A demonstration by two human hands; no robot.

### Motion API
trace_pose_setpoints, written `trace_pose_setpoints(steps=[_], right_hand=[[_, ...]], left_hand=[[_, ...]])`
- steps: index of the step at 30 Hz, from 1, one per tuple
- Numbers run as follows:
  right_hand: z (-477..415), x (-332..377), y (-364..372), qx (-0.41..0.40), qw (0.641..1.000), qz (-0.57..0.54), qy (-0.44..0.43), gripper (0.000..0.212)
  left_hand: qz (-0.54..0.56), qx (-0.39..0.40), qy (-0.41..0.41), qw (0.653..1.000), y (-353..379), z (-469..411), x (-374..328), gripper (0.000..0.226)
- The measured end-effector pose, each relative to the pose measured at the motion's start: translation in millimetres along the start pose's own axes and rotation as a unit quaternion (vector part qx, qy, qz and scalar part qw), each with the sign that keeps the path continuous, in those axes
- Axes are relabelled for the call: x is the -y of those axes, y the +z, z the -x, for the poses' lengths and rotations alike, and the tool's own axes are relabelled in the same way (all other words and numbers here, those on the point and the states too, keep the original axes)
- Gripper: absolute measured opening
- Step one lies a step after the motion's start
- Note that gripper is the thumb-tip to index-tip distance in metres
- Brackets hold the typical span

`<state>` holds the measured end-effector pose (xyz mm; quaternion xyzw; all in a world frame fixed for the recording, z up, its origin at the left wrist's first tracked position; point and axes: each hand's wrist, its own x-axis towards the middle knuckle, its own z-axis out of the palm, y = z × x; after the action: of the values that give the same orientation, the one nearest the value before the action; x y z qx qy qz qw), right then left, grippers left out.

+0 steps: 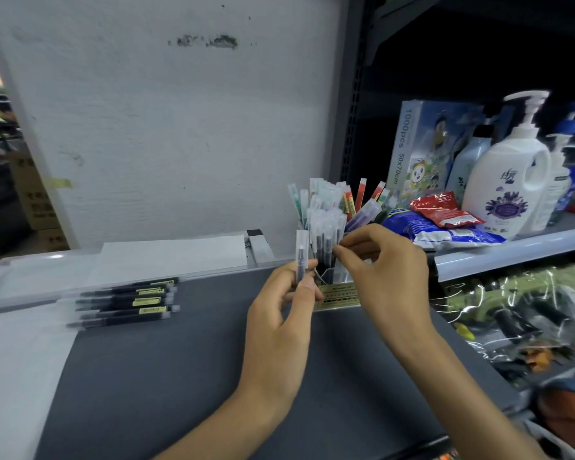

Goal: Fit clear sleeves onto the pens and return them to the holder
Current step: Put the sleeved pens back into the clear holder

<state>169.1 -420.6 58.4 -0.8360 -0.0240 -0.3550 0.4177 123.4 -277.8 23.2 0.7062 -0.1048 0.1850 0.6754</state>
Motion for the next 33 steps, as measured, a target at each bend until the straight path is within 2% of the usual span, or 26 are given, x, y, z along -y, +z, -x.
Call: trace_pose_setpoints(steps=[11,16,21,25,29,33], right_hand=[[1,-2,3,0.01,1.0,0.006,-0.01,0.012],[0,0,-1,0.039,0.999,0.016,-0.008,0.017],[2,1,-12,0.05,0.998,0.022,-0.009,0.014],[3,0,-25,0.075,0.996,0.04,0.003,0.02],[2,5,-36,0.083,0.995,0.049,0.01,0.023],[1,16,-45,0.086,0.996,0.005,0.027,0.017]], left_hand=[[0.001,-0.009,0.015,1.0,2,0,0,0.028],[0.016,-0.033,0.04,0.999,3,-2,-1,0.03],[0.002,-0.042,0.017,0.999,2,-2,3,0.029],[0.024,-0.053,0.012,0.998,2,-2,1,0.031],[0.084,-0.03,0.01,0.996,1,-1,-2,0.031],[0.059,0.001,0.044,0.997,2,0,2,0.032]])
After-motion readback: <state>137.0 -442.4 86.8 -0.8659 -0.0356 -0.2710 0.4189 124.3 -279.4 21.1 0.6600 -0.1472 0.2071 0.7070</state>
